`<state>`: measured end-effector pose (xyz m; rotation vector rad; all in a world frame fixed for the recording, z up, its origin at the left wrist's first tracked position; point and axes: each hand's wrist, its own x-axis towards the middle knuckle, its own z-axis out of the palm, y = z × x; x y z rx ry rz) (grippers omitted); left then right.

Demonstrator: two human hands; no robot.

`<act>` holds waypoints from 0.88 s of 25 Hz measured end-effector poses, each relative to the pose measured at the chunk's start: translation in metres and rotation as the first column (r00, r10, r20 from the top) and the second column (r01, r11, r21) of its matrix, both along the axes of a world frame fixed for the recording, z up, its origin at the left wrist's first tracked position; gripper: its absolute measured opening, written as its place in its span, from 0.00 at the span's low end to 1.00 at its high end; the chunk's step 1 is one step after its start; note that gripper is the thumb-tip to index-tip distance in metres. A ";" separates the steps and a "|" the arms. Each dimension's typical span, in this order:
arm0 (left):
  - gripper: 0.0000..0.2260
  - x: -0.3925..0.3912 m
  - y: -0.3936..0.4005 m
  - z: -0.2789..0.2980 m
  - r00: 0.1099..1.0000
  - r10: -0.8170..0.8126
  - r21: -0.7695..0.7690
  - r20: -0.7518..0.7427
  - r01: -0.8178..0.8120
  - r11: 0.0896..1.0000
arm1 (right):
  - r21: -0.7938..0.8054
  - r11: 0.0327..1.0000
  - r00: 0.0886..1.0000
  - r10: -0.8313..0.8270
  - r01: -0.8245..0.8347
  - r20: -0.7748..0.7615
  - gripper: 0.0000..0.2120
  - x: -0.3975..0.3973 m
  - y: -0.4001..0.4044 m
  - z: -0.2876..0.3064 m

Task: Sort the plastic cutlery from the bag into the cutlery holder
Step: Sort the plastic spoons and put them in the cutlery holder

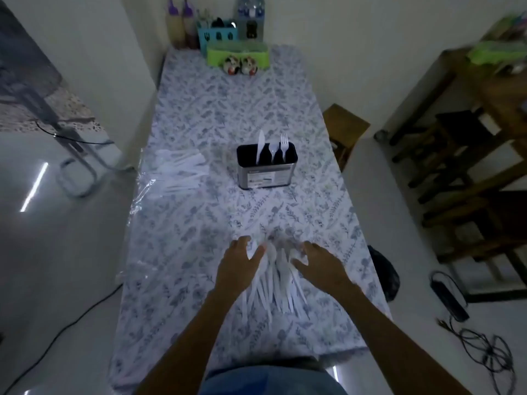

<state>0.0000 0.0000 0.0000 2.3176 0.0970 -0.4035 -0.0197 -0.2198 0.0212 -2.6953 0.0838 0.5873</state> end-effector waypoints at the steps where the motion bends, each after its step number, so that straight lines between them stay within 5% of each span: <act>1: 0.25 -0.007 -0.003 -0.002 0.999 0.035 -0.026 -0.034 -0.036 0.999 | 0.007 0.999 0.997 -0.046 0.047 -0.062 0.18 -0.009 0.001 -0.006; 5: 0.17 -0.035 -0.014 -0.013 0.994 0.085 -0.070 -0.067 -0.089 0.994 | 0.004 0.991 0.974 -0.128 0.131 -0.188 0.14 -0.034 0.005 -0.035; 12: 0.13 -0.061 -0.031 -0.009 0.984 0.132 -0.040 -0.119 -0.137 0.990 | 0.081 0.987 0.983 -0.130 0.141 -0.131 0.09 -0.038 -0.020 -0.042; 16: 0.15 -0.065 -0.044 -0.005 0.938 0.238 -0.092 -0.251 -0.268 0.959 | 0.298 0.943 0.988 -0.131 0.150 -0.084 0.07 -0.043 -0.029 -0.039; 20: 0.12 -0.060 -0.063 0.006 0.801 0.339 -0.439 -0.494 -0.566 0.698 | 0.493 0.869 0.995 0.071 -0.028 -0.069 0.10 -0.051 -0.012 -0.025; 22: 0.10 -0.061 -0.066 0.005 0.781 0.396 -0.451 -0.483 -0.610 0.652 | 0.490 0.870 0.998 -0.033 0.053 -0.051 0.10 -0.050 -0.011 -0.030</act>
